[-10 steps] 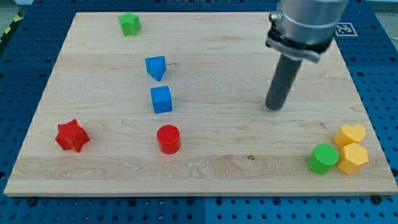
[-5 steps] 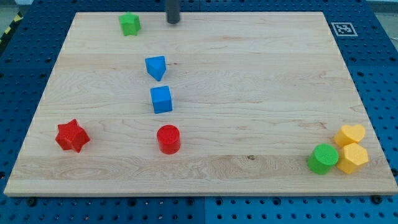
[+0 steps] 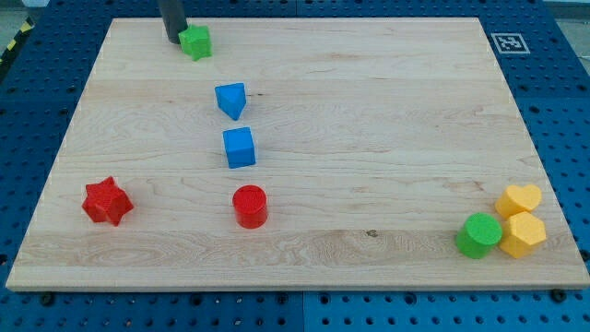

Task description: Move the green star towards the blue triangle

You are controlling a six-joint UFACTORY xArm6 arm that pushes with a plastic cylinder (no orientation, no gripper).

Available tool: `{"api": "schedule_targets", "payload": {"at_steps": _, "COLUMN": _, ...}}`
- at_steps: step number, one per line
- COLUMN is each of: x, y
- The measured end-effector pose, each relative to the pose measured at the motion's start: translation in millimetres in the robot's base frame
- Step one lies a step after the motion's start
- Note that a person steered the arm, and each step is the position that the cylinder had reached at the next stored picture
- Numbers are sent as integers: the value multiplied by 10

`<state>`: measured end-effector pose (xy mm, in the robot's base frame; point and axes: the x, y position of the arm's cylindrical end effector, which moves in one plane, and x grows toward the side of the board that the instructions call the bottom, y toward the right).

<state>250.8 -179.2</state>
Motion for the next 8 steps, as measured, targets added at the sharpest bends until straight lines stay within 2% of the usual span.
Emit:
{"api": "schedule_targets", "payload": {"at_steps": 1, "x": 134, "y": 134}}
{"api": "schedule_targets", "payload": {"at_steps": 3, "x": -205, "y": 733}}
{"api": "schedule_targets", "payload": {"at_steps": 4, "x": -99, "y": 996}}
{"api": "schedule_targets", "payload": {"at_steps": 6, "x": 69, "y": 603}}
{"api": "schedule_targets", "payload": {"at_steps": 8, "x": 251, "y": 948}}
